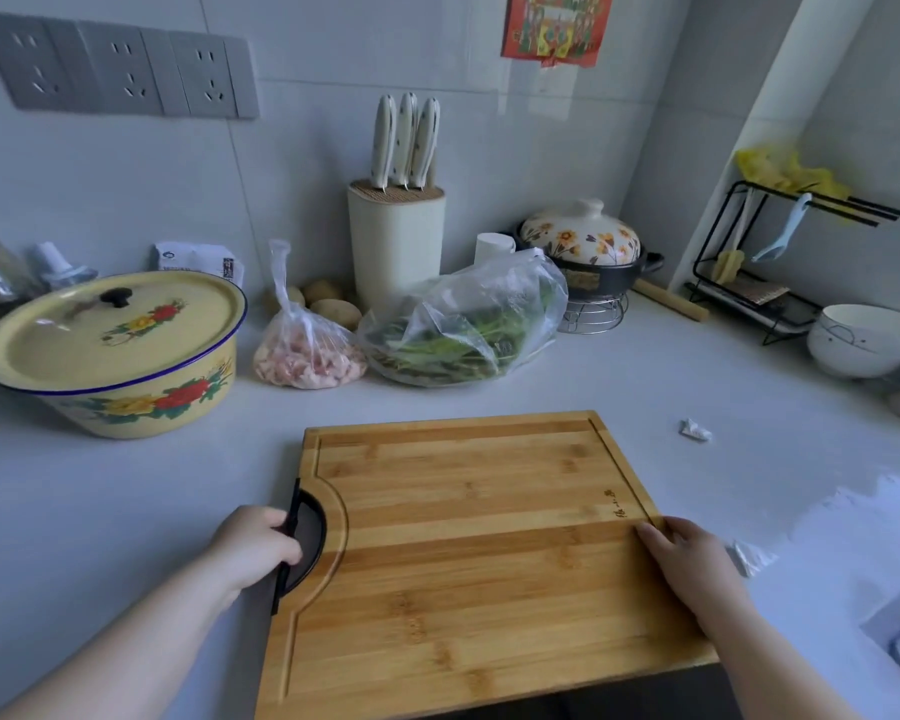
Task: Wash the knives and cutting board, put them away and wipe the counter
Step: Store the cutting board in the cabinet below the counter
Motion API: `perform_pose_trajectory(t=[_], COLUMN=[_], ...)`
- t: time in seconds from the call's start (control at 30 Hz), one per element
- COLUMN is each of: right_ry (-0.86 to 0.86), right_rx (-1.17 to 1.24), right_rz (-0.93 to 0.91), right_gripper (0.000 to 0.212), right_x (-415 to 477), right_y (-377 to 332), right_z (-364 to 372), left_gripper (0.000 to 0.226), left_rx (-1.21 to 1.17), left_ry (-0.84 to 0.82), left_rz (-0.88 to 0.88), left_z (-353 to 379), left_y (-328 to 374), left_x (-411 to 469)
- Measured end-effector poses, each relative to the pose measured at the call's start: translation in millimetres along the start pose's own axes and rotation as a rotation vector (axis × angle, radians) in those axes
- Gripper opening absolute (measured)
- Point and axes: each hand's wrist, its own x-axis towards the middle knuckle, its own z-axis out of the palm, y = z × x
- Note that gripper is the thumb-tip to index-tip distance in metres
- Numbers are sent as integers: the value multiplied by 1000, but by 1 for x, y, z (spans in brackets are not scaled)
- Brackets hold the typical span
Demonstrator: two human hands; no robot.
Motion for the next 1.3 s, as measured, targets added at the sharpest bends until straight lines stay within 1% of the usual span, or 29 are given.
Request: perform_pose_trajectory(t=[0.07,0.17,0.27,0.43,0.57,0.67,0.87,0.9,0.93,0.97,1.0,1.03,1.07,1.1,1.17,1.2,1.3], right_ry=[-14,-24,-19,-26,-41,-60,-91,-97,-100,-100,-97,-91,-85,-79,-72,-74,-77], right_rx=[-14,-41,-67,-111,-164,-226,-285,-295,-303,-308,-308,-306,-306,-309,-312,-310,-296], right_rz=[7,0,-10,-29,-54,-82,-120,-127,-136,-141,-145,-145,-141,-136,-128,-128,-126], right_gripper=[53,52,52,53,53,52,51,51,50,50,50,50,49,49,49,49,49], right_x=[2,5,10,21,29,36,54,56,58,60,61,63,64,65,65,65,65], right_y=[-2,-5,-6,-9,-20,-32,-58,-61,-63,-66,-68,-70,-72,-75,-78,-78,-78], right_z=[2,6,9,16,22,24,32,35,37,40,42,44,46,48,51,51,52], left_gripper=[40,48,50,47,27,47,49,47,38,20,6,20,17,2,32,39,43], left_rx=[-19,-72,-126,-111,-62,-31,-24,-38,-45,-49,-45,-57,-60,-56,-35,-32,-18], left_ry=[40,127,201,228,241,254,277,272,274,295,307,316,314,325,344,358,378], left_rz=[-16,-34,-3,17,18,-2,-25,-36,-42,-38,-31,-26,-17,-10,-50,-41,-38], left_z=[2,7,12,13,8,4,1,1,0,-1,-1,-1,-1,0,1,2,3], left_y=[-1,-2,-2,-5,-4,-5,-15,-16,-16,-19,-19,-18,-20,-18,-20,-19,-21], left_x=[1,2,0,2,1,4,13,14,15,18,19,19,22,20,24,24,26])
